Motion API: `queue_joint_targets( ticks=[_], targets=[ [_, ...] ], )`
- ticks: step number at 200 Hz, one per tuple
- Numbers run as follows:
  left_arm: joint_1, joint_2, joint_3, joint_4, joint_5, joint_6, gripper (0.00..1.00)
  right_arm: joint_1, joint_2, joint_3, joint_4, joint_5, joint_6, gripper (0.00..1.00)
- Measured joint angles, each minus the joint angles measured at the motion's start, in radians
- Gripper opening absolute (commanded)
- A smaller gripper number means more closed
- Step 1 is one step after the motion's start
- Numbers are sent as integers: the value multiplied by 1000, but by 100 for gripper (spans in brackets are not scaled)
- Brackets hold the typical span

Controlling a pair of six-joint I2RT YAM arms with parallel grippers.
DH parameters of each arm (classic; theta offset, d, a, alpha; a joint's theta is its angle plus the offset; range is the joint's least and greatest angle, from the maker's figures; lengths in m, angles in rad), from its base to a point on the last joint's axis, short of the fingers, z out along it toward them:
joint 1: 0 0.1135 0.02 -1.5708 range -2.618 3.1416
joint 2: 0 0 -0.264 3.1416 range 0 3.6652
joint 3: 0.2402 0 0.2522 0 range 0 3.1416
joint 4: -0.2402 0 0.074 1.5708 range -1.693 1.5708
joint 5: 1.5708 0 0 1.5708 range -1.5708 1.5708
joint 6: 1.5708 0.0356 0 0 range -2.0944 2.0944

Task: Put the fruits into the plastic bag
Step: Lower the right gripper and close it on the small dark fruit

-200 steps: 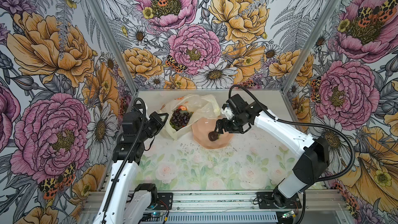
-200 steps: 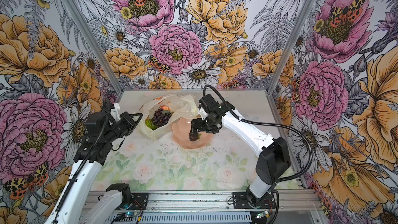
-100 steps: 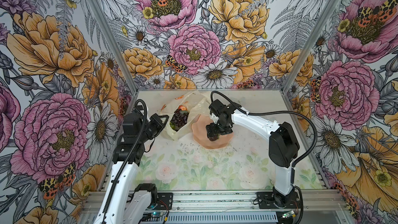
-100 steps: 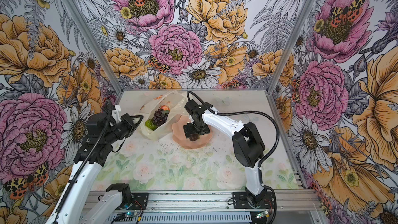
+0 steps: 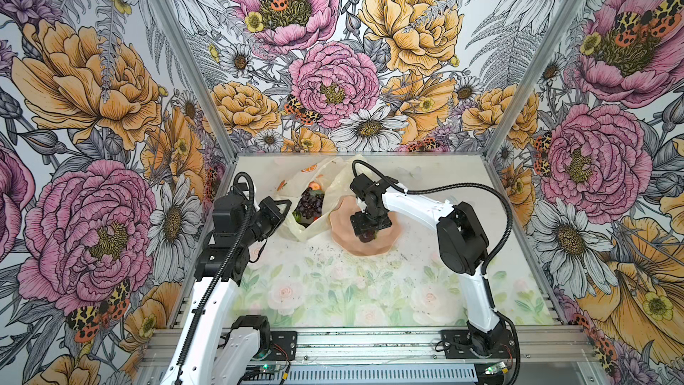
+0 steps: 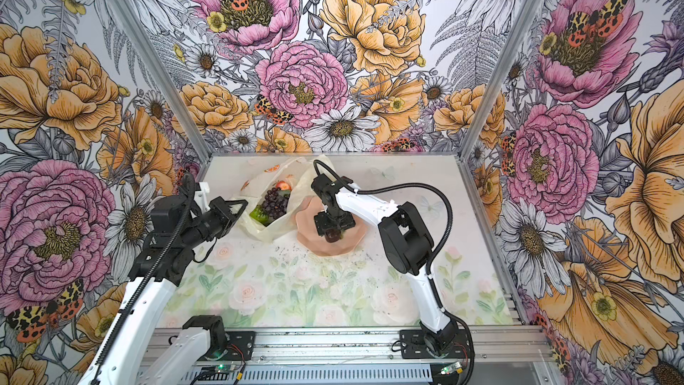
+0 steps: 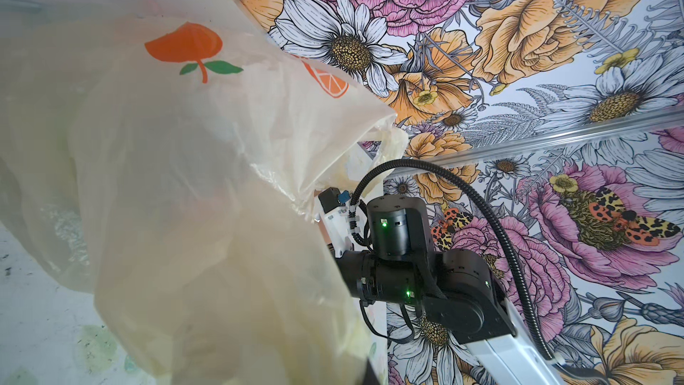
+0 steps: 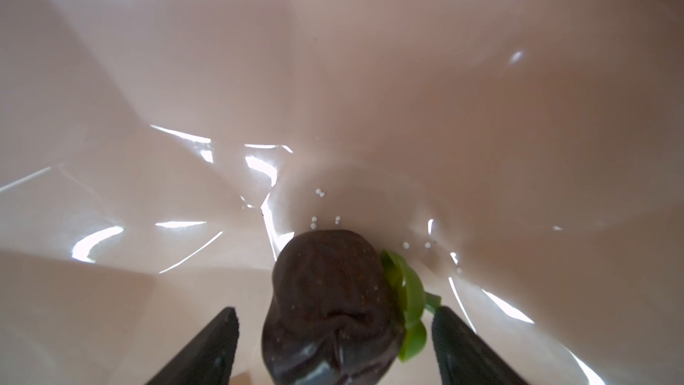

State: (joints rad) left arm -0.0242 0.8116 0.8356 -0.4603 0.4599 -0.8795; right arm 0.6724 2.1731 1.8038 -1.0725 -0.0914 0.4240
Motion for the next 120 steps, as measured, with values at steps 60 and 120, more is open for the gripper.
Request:
queue_joint_targets(
  ticks=[60,120],
  targets=[
    [0,0,0,0,0,0,0,-4,35,12,-1,18,1,68],
    [0,0,-11,-1,0,0,0,-4,35,19,0,33,1,52]
  ],
)
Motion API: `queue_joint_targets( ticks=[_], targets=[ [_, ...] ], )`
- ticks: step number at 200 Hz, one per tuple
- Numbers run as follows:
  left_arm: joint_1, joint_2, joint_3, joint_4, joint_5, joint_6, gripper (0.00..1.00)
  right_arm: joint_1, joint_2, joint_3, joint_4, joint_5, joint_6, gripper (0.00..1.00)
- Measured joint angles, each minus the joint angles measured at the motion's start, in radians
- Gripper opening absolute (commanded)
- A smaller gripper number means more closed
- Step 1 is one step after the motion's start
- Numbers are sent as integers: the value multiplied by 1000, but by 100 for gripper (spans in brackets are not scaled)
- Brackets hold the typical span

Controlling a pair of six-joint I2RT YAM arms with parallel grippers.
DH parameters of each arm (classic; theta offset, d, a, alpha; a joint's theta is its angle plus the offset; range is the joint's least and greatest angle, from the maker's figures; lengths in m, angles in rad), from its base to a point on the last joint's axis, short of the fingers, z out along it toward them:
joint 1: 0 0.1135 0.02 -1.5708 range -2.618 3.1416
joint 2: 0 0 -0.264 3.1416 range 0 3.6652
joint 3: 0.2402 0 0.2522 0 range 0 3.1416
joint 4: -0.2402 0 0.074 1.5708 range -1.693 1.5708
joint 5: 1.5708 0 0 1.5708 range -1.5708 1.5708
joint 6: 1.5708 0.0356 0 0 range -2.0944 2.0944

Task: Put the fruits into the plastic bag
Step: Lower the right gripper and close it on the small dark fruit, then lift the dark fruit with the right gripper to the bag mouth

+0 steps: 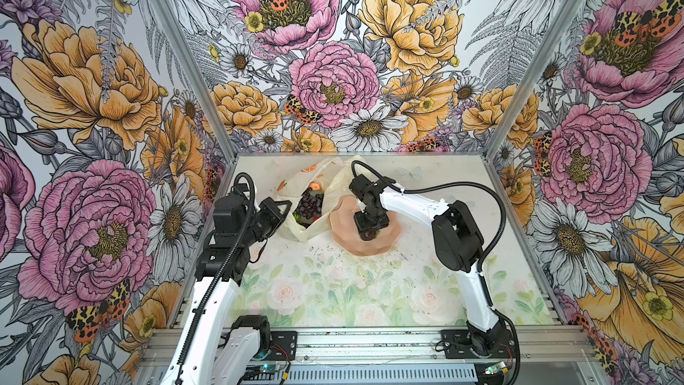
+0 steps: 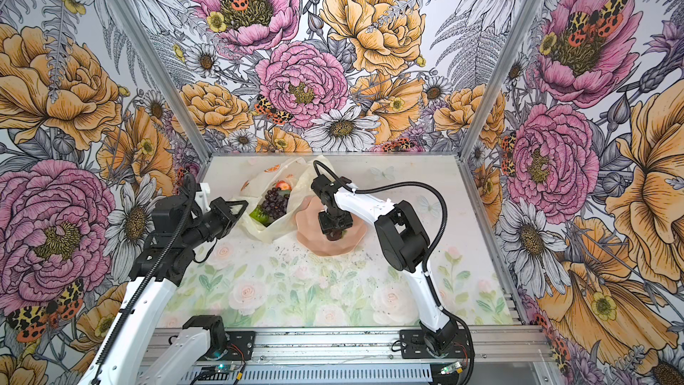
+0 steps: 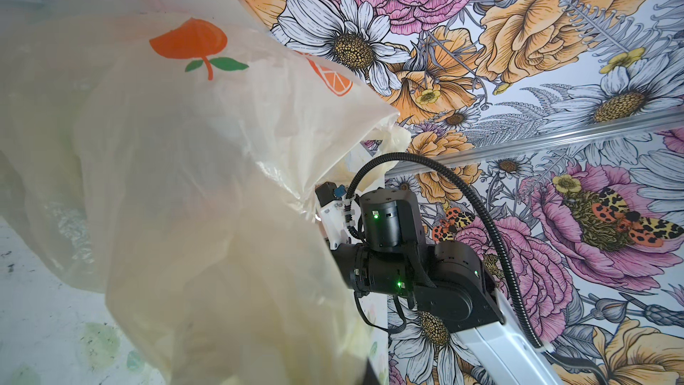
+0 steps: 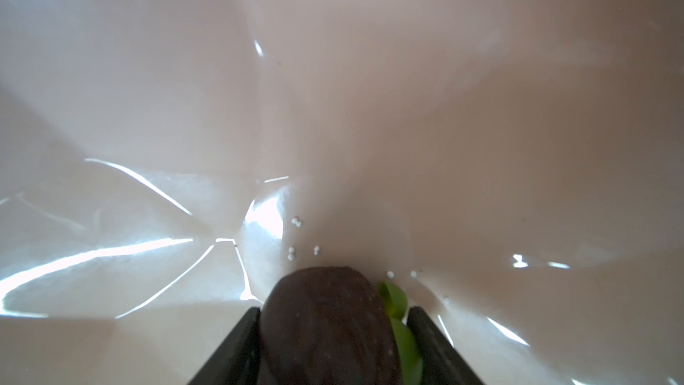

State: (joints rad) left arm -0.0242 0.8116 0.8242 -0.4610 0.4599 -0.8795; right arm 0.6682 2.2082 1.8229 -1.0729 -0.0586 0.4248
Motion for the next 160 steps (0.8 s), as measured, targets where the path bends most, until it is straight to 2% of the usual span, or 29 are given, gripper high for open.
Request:
queue_joint_targets(
  ticks=[35,60,123,143,160],
  targets=[
    [0,0,-1,-3,0,0,0,-1,-16,-7,1,-2,5,51],
    [0,0,-1,-3,0,0,0,-12,-100,-53,-1,-37,31,50],
    [-19,12,-1,2,0,-1,0,-53,-476,-186,75,-246,167,50],
    [-24,16,-1,3,0,0,0,-35,-525,-182,127,-304,222,50],
    [-27,16,-1,5,0,-1,0,-20,-509,-140,147,-339,259,50]
  ],
)
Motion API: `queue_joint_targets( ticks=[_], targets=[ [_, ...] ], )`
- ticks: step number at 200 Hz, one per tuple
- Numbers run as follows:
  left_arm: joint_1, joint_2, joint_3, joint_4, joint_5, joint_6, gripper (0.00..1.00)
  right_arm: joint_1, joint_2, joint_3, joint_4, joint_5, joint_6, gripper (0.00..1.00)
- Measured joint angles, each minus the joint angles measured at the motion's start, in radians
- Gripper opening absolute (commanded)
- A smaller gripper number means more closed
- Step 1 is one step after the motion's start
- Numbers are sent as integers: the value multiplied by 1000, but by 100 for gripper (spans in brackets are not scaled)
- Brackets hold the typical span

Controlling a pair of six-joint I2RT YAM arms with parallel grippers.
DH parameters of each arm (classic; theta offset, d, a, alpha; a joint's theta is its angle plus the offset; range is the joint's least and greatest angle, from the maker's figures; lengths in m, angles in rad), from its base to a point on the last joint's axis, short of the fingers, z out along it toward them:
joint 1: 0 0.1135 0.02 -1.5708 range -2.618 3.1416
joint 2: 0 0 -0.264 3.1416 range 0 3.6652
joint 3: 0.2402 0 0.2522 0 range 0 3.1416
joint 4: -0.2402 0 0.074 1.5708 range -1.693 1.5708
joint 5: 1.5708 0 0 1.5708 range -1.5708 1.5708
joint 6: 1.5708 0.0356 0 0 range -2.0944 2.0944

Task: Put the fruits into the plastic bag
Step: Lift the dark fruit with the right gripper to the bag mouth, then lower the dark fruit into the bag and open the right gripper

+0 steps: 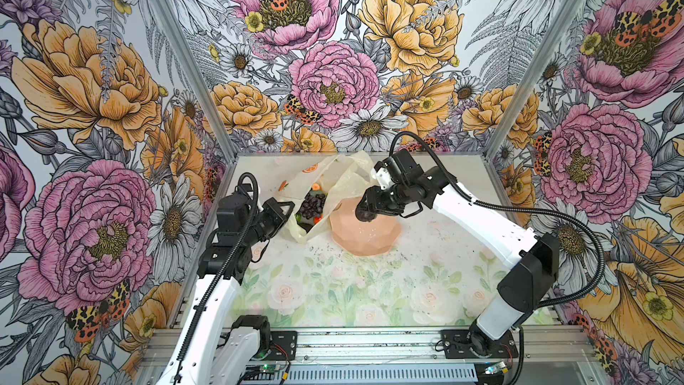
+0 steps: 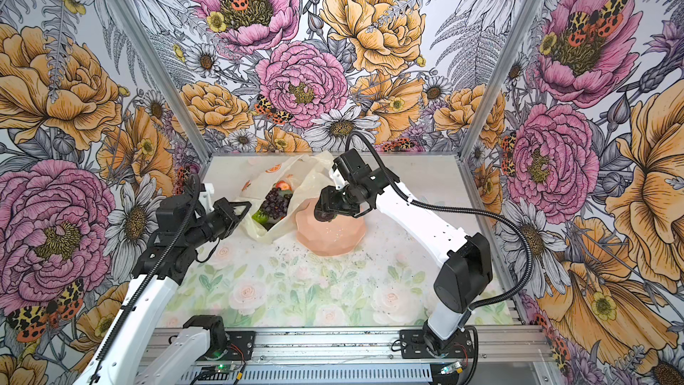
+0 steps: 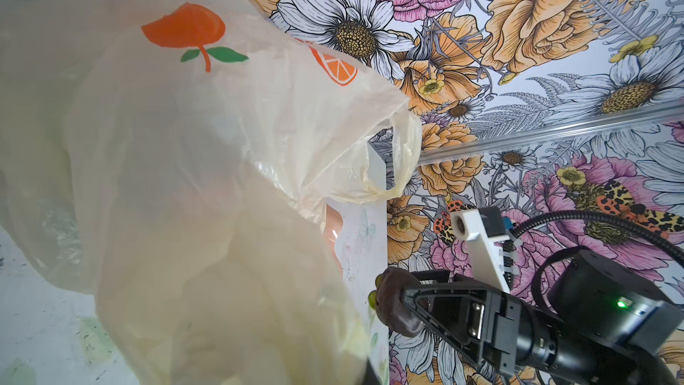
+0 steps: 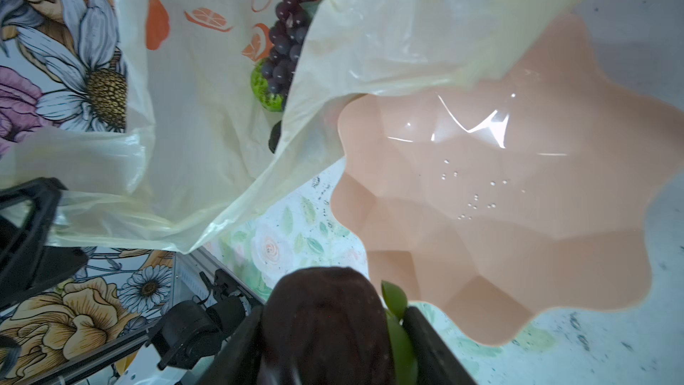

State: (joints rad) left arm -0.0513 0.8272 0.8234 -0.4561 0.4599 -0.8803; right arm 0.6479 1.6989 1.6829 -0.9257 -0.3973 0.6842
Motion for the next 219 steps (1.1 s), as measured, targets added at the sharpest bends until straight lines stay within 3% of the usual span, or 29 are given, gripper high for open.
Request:
queue_joint_targets(
  ticks=[87,120,188,219],
  targets=[
    [-6,-7,0,5,0,-3,0,21,449,498,72,-100,42,50],
    [-6,-14,0,7,0,-4,0,21,572,601,71,-113,49,58],
    [-5,-13,0,12,0,-3,0,21,637,672,71,-125,68,82],
    [-5,-9,0,12,0,-3,0,21,636,684,71,-129,68,83]
  ],
)
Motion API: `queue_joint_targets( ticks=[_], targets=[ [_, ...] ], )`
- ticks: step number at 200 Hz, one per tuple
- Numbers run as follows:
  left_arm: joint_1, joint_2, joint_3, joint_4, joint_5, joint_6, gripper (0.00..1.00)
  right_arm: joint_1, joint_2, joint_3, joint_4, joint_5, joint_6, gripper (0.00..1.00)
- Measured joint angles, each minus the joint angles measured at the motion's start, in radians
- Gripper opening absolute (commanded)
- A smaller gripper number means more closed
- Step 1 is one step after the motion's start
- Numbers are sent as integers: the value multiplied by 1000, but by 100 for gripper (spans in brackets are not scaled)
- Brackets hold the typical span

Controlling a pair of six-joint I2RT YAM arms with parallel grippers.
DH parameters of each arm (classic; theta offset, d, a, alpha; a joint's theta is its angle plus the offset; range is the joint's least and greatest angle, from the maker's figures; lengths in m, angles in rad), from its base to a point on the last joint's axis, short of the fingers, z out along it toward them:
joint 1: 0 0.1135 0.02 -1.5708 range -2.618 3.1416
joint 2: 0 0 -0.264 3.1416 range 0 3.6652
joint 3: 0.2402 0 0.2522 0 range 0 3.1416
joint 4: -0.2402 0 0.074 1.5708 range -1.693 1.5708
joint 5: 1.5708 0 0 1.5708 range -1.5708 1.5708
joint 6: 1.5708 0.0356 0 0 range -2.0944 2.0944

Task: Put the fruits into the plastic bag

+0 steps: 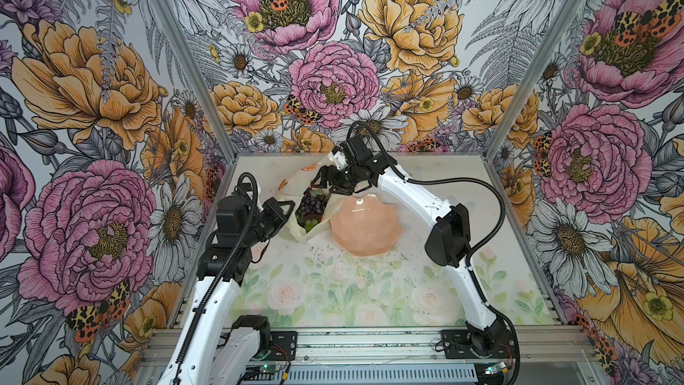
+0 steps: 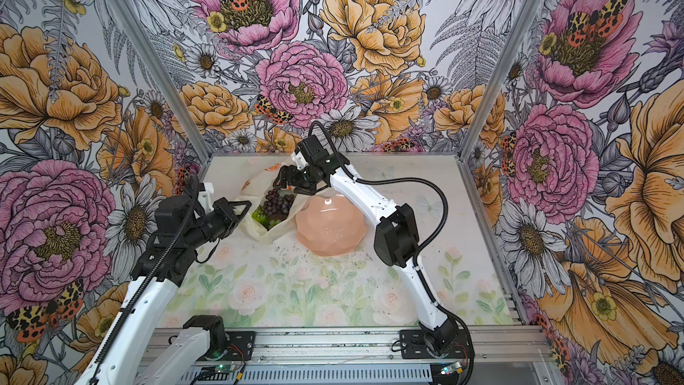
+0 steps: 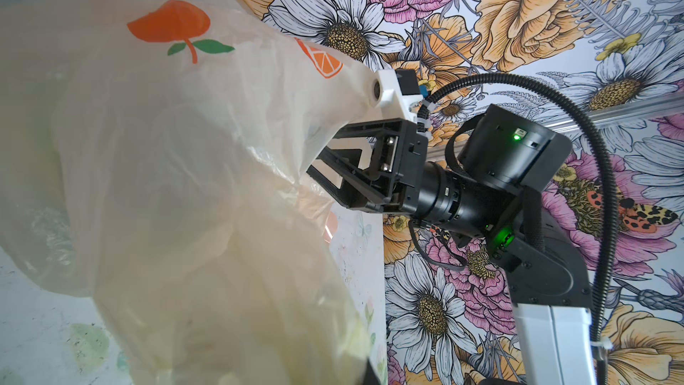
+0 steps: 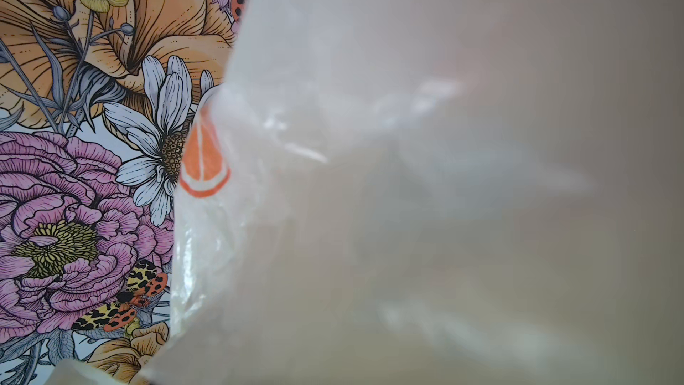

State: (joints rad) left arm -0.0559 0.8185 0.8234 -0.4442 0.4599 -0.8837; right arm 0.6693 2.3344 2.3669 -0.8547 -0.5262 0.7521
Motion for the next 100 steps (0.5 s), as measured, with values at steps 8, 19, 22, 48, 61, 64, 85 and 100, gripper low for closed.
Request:
queue_joint_targets(
  ticks=[8,19,22,48,61,64,85,100],
  targets=[
    [0,2,0,0,0,0,0,0,-2,0,0,0,0,83],
    [0,5,0,0,0,0,0,0,-12,0,-2,0,-3,83],
    [1,5,0,0,0,0,0,0,-15,0,-3,0,-6,83],
    [2,11,2,0,0,0,0,0,-95,-12,-12,17,-47,85],
    [2,19,6,-1,0,2,0,-2,-169,-34,-19,40,-83,86],
    [2,21,8,-2,0,2,0,-2,-186,-40,-19,45,-92,87],
    [2,51,28,-14,0,20,0,-12,-344,-114,-19,95,-153,95],
    [2,68,42,-27,-3,27,0,-37,-446,-173,-17,131,-197,100]
  ],
)
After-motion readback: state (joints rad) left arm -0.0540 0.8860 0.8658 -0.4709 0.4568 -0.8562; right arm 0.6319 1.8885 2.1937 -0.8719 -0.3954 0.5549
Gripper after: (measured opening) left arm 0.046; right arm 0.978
